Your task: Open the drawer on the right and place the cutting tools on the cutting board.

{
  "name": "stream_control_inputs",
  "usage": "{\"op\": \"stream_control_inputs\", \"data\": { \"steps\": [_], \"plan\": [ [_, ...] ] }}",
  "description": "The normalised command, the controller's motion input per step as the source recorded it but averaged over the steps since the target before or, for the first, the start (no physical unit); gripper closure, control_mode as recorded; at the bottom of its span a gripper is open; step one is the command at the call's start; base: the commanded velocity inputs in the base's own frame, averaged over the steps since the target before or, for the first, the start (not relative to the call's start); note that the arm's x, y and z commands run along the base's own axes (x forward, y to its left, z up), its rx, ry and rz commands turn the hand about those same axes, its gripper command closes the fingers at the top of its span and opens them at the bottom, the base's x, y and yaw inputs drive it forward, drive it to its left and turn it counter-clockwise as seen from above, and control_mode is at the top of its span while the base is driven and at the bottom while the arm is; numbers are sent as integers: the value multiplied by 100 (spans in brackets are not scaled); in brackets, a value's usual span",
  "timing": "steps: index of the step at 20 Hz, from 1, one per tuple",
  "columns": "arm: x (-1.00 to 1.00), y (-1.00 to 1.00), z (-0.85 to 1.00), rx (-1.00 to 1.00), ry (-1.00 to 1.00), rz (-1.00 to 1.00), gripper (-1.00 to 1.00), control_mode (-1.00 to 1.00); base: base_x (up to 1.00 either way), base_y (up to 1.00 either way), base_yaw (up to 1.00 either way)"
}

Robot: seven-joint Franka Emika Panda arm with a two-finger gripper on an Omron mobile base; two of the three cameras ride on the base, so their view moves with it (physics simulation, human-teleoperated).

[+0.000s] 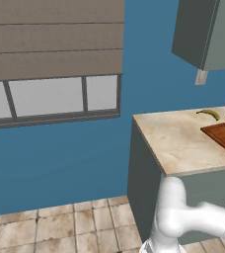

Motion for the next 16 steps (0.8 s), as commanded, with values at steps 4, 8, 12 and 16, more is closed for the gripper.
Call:
{"op": "stream_control_inputs", "data": {
  "steps": [4, 8, 12, 16],
  "plan": [
    [-27, 1, -43, 7, 0, 0, -100, -100, 0, 0, 0],
    [-33, 21, -51, 5, 0, 0, -100, -100, 0, 0, 0],
    [-19, 37, -46, 2, -4, 0, -100, -100, 0, 0, 0],
    [0, 54, -48, 0, -8, 0, -100, -100, 0, 0, 0]
  ]
}}
